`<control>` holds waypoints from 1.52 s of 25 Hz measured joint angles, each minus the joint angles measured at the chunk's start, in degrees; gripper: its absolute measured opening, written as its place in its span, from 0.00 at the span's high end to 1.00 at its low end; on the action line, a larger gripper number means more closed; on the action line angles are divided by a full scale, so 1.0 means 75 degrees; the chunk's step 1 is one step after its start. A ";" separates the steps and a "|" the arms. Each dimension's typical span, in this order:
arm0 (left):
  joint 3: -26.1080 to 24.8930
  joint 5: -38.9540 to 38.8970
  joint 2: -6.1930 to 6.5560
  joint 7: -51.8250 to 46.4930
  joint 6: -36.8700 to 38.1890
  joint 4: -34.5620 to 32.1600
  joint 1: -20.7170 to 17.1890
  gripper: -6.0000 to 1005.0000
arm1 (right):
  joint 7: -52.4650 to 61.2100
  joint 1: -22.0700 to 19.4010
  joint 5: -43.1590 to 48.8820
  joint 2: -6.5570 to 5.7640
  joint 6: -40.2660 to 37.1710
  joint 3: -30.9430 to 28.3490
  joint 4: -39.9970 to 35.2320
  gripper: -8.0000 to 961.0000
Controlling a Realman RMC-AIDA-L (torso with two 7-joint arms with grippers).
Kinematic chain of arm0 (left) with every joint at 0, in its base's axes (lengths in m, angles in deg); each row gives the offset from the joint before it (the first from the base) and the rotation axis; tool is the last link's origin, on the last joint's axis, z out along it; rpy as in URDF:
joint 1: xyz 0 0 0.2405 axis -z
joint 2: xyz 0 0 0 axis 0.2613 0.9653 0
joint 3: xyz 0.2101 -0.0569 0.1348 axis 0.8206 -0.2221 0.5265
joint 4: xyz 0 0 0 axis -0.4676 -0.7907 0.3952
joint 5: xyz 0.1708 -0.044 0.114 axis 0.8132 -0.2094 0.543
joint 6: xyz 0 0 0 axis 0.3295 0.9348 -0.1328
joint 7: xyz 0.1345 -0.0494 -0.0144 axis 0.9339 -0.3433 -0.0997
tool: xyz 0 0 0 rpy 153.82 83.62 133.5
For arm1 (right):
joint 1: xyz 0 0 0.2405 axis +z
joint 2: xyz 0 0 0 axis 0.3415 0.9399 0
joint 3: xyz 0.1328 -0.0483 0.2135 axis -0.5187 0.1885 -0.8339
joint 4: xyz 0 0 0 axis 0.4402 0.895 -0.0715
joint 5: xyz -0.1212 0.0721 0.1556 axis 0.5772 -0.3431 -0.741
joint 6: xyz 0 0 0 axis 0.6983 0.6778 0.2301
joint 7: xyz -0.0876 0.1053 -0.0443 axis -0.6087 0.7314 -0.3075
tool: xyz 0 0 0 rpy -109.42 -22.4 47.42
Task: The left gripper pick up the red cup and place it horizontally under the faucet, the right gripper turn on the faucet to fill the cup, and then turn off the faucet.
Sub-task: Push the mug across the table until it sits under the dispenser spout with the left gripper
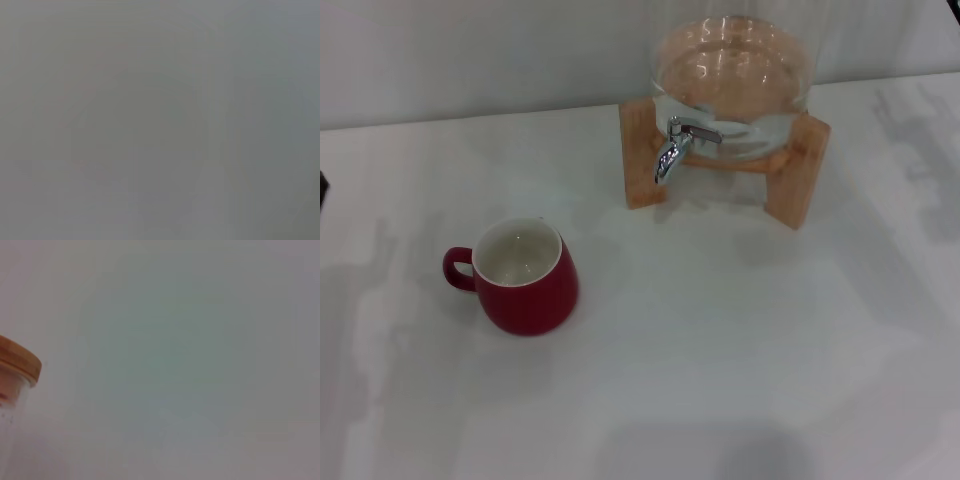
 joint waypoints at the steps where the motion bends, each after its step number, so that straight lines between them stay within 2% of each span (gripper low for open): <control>1: 0.0092 -0.0002 -0.0001 0.0004 -0.0001 -0.0007 -0.0028 0.14 | -0.0001 0.0017 0.0000 -0.0002 -0.0005 0.0000 -0.0011 0.34; 13: 0.0925 0.0007 0.0002 0.0030 0.0005 -0.0077 -0.0502 0.14 | -0.0020 0.0137 0.0017 -0.0028 -0.0157 0.0000 -0.0105 0.34; 21: 0.1511 0.0012 -0.0006 0.0034 0.0017 -0.0107 -0.0631 0.14 | -0.0024 0.0157 0.0056 -0.0034 -0.0321 0.0001 -0.0286 0.34; 38: 0.1815 -0.0009 -0.0024 0.0035 0.0222 -0.0300 -0.0891 0.14 | -0.0035 0.0237 0.0057 -0.0025 -0.0407 0.0000 -0.0291 0.34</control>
